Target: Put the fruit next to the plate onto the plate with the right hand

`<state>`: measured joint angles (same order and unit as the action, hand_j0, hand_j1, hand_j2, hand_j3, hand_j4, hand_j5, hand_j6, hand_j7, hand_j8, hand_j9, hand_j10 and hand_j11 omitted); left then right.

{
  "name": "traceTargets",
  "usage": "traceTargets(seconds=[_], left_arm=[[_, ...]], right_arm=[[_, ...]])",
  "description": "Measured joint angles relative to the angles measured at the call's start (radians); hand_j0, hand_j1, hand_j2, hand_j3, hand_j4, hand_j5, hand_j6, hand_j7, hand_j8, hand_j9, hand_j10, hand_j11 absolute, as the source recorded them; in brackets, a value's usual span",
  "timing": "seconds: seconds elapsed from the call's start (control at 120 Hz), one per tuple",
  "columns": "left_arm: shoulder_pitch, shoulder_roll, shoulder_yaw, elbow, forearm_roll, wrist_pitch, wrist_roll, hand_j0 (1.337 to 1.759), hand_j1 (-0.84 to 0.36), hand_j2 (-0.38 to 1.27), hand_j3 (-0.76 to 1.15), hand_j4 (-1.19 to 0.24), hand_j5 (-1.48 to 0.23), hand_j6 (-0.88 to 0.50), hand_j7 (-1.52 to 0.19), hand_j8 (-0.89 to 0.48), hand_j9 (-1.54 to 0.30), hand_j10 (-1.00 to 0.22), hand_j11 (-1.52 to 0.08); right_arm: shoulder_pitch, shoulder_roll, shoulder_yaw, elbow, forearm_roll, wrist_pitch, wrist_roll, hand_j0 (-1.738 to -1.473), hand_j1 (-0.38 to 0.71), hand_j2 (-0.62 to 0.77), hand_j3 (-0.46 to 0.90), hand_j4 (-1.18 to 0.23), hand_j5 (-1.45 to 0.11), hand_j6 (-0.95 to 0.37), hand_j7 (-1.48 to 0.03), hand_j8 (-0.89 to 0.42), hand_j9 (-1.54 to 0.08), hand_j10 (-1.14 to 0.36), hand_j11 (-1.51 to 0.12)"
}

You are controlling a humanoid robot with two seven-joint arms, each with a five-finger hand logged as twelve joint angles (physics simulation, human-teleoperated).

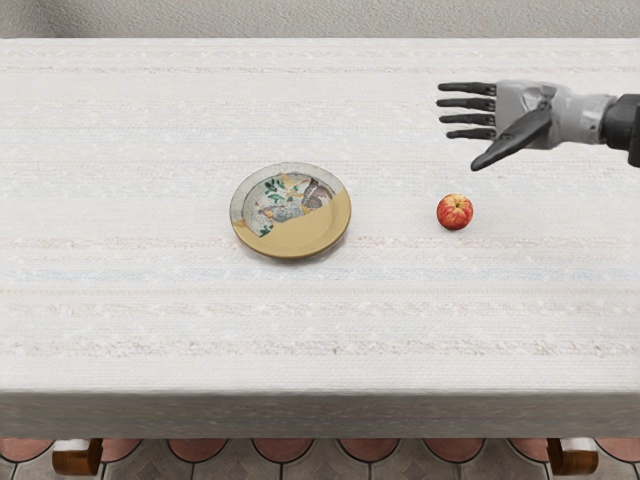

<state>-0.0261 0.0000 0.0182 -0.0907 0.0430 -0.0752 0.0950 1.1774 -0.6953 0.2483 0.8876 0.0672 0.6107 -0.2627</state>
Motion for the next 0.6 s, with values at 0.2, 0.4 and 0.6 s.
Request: traceTargets(seconds=[0.2, 0.4, 0.6], left_arm=[[0.000, 0.000, 0.000, 0.000, 0.000, 0.000, 0.000, 1.658, 0.06, 0.05, 0.00, -0.24, -0.32, -0.24, -0.32, -0.24, -0.32, -0.24, -0.32], [0.000, 0.000, 0.000, 0.000, 0.000, 0.000, 0.000, 1.658, 0.06, 0.05, 0.00, -0.24, -0.32, -0.24, -0.32, -0.24, -0.32, -0.24, -0.32], [0.000, 0.000, 0.000, 0.000, 0.000, 0.000, 0.000, 1.658, 0.06, 0.05, 0.00, -0.24, -0.32, -0.24, -0.32, -0.24, -0.32, -0.24, -0.32]], right_arm=[[-0.006, -0.009, 0.005, 0.025, -0.035, 0.000, -0.001, -1.658, -0.30, -0.01, 0.00, -0.04, -0.06, -0.04, -0.06, -0.04, -0.06, -0.04, -0.06], [0.024, -0.042, 0.001, 0.187, -0.262, 0.000, -0.002, -1.658, -0.30, -0.01, 0.00, -0.05, -0.06, -0.05, -0.06, -0.05, -0.06, -0.05, -0.06], [0.120, -0.100, -0.078, 0.393, -0.410, -0.262, -0.109, -1.658, -0.30, -0.01, 0.00, -0.05, -0.06, -0.05, -0.06, -0.05, -0.06, -0.05, -0.06]])
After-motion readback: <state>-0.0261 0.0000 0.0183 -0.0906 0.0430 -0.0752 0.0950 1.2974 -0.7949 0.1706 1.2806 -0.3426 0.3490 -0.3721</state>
